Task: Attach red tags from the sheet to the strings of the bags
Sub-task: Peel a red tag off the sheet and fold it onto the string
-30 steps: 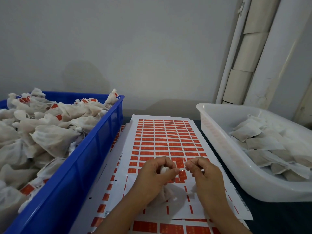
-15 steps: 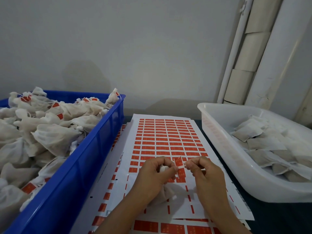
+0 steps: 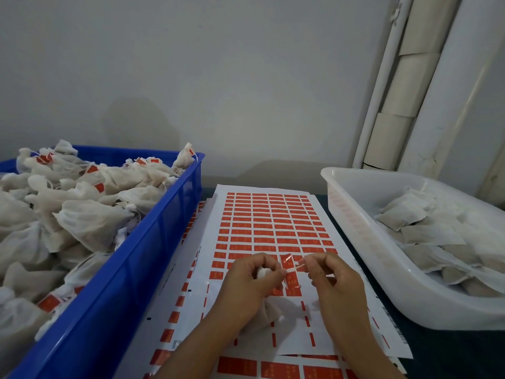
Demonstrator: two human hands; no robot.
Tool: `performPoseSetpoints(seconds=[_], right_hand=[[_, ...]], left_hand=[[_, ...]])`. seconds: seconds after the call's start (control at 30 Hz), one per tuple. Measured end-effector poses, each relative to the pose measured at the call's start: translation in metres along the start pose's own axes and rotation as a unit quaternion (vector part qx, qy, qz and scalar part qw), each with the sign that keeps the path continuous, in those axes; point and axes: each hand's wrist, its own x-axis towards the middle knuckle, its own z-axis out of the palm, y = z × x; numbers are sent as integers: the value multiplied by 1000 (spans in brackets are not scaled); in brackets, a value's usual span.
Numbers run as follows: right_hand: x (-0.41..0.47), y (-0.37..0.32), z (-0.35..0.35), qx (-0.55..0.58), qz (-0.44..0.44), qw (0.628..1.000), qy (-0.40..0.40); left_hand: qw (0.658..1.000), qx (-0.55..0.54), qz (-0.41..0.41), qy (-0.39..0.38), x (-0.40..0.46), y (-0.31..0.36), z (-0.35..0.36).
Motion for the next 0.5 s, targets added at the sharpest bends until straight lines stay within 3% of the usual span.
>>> performPoseSetpoints(seconds=[0.13,0.23,0.5], right_hand=[[0,0,3,30,25,999,-34],[0,5,5,-4,-3,998,-68],[1,9,3,11,-31,997,-66]], left_hand=[[1000,4,5,-2,0,0,0],[1000,7,14,-7,1,1,0],[1000,6,11,-10,1,2,0]])
